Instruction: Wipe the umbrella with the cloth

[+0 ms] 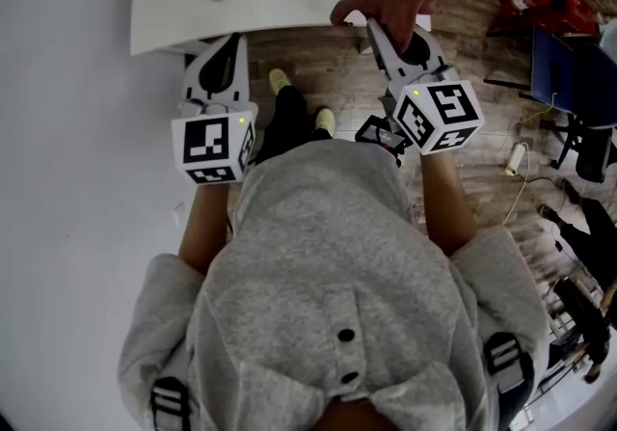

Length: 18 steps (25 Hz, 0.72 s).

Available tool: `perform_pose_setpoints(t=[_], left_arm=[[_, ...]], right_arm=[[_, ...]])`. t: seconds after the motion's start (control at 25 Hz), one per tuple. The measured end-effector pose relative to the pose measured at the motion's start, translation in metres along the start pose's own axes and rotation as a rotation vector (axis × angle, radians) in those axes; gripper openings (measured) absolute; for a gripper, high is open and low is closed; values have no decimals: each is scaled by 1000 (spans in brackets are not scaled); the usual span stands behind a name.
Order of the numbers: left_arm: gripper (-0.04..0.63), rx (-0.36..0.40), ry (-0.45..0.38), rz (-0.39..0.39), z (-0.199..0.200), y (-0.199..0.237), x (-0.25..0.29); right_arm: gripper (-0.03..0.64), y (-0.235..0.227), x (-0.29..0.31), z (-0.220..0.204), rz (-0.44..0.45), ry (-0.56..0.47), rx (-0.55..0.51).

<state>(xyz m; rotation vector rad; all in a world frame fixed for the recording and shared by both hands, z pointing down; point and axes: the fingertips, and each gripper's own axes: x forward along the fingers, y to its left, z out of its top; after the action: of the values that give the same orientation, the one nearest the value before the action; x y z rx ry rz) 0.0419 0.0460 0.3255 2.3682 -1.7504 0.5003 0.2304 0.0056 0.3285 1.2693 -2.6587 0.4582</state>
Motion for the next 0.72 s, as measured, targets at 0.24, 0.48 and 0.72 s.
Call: perform_pose_setpoints(t=[0.24, 0.48, 0.72], left_arm=[[15, -6, 1, -34, 6, 27, 38], [15, -24, 18, -55, 9, 79, 79], [15, -32, 39, -71, 1, 138, 110]], right_arm=[[77, -12, 39, 9, -15, 29, -4], [78, -13, 99, 30, -27, 46, -28], [78, -3, 161, 43, -54, 64, -41]])
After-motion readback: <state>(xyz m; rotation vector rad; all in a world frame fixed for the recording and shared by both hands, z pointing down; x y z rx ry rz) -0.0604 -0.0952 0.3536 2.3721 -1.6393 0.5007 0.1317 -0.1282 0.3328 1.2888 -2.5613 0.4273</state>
